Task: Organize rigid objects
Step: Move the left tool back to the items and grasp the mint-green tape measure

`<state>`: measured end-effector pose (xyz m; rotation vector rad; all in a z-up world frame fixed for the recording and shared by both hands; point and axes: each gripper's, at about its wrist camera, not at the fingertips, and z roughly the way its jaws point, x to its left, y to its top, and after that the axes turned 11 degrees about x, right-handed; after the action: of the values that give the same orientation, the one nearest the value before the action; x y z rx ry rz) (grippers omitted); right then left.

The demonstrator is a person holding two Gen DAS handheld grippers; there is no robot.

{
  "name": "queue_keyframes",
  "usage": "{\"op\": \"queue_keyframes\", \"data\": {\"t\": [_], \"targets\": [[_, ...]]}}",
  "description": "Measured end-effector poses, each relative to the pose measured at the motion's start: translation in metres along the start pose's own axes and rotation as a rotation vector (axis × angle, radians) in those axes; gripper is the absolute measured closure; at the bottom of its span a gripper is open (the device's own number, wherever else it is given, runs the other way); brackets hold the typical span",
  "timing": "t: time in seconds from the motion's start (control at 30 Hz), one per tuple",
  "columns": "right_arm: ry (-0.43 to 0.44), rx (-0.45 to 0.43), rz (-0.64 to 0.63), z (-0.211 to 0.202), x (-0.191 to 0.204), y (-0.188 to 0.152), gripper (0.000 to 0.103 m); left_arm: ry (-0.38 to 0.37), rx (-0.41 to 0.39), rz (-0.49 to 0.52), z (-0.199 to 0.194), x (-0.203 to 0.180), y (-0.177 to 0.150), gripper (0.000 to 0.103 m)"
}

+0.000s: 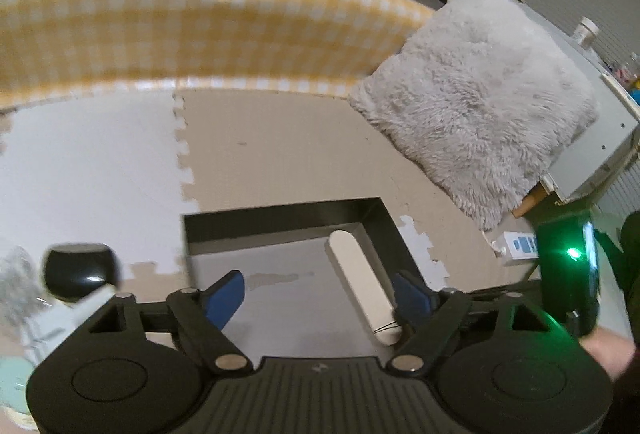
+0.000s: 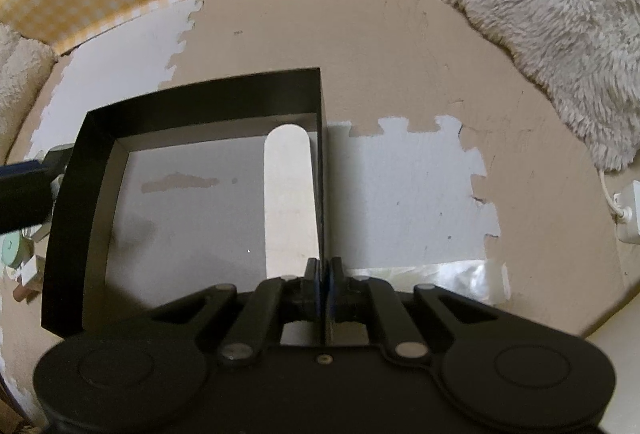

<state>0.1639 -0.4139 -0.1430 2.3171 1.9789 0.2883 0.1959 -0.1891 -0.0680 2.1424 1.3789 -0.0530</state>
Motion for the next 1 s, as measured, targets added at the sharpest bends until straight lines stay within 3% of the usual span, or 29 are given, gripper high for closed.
{"op": "queue_keyframes", "data": {"t": [0.2,0.6,0.87,1.0], "targets": [[0.004,0.008,0.007,0.003,-0.001,-0.001,0.098,0.074,-0.065,0.075,-0.042,0.011,-0.011,0.0],[-0.014,0.018,0.005,0.004,0.003,0.001,0.097,0.233,-0.146,0.144,-0.096,0.055,-0.032,0.0],[-0.026,0.02,-0.007,0.004,0.004,0.001,0.096,0.326,-0.117,0.059,-0.096,0.111,-0.046,0.0],[-0.03,0.02,-0.012,0.004,0.005,0.001,0.096,0.385,-0.05,0.006,-0.081,0.141,-0.051,0.0]]}}
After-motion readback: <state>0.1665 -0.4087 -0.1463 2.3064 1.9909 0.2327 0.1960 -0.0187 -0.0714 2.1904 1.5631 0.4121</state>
